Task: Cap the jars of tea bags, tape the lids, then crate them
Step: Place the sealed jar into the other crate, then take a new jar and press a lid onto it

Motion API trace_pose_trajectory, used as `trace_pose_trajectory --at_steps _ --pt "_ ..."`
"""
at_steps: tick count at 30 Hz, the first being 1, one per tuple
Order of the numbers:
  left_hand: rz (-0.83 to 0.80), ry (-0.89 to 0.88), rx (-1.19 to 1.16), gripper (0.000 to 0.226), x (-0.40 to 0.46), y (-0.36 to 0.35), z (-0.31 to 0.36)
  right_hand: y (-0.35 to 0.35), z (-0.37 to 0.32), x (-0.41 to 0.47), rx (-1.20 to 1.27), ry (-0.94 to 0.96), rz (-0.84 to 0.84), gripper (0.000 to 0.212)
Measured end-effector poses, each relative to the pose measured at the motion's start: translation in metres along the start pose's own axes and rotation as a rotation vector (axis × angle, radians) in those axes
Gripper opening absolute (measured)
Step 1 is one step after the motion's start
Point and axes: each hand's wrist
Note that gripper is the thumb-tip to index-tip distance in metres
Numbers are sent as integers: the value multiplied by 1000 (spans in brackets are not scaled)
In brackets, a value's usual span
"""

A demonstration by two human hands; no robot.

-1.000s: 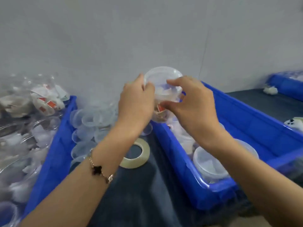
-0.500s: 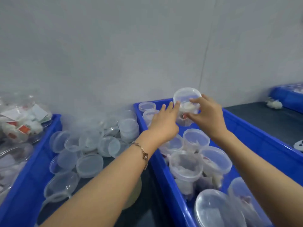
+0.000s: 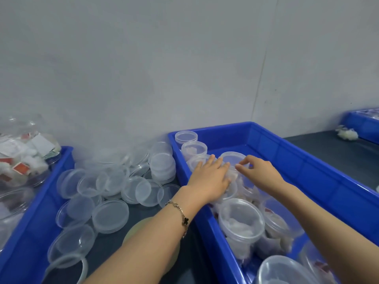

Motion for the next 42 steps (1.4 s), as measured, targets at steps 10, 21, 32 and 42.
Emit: trace_pose_trajectory --at_steps 10,21,32,42 --pt "-20 148 -13 50 -70 27 -40 5 -77 -33 -137 178 6 43" --pt "95 806 73 35 -262 59 -80 -95 -264 -176 178 740 -442 22" --pt "1169 1100 162 15 -447 84 -134 -141 -395 -290 712 692 -693 23" --pt "1457 1509 183 134 -553 65 -193 -179 -464 -375 839 789 -1000 65"
Point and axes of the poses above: each hand's wrist, its own x-axis towards the middle knuckle, its own y-axis out of the back of the hand, z = x × y, and after that the axes turned 3 degrees about x, right-handed
